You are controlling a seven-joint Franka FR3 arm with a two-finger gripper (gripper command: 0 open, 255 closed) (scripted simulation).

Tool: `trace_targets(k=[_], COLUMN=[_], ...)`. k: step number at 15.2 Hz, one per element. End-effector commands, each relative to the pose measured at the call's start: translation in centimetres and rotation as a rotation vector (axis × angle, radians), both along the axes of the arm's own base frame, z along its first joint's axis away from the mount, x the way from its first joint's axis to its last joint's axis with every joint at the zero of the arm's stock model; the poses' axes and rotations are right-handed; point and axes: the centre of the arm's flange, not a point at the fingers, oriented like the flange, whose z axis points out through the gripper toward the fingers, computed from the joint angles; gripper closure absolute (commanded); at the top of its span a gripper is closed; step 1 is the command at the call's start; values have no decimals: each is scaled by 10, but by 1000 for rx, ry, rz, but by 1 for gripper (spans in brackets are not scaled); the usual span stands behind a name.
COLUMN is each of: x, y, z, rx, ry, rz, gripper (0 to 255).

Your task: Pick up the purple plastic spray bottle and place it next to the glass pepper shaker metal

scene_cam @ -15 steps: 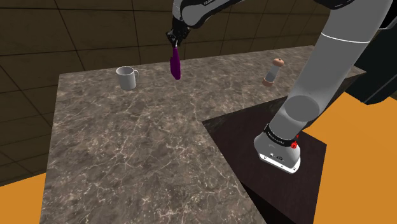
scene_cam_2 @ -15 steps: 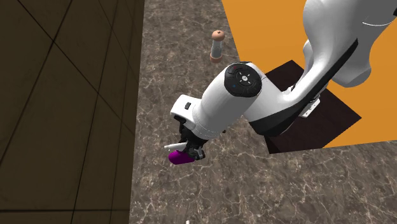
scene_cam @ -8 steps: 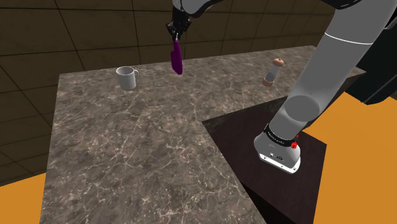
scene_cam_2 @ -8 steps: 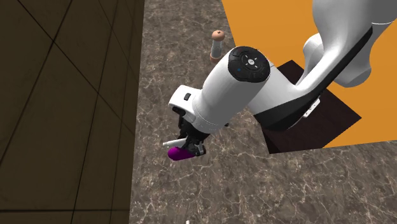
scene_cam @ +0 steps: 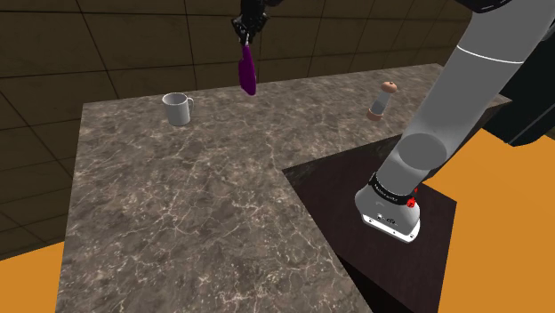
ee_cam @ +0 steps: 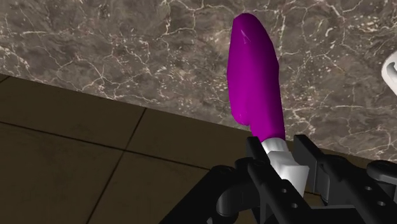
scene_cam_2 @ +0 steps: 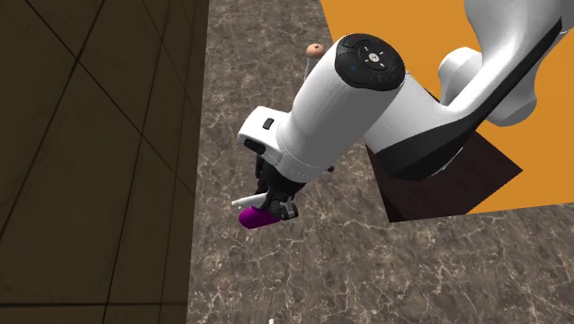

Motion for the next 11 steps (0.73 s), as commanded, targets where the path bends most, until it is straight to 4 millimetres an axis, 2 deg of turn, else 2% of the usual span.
trace_targets(k=[1,11], x=[-1,-1], y=[0,0], z=[12,65], rx=[0,0], ry=[0,0], rz=[0,0], gripper=[255,255])
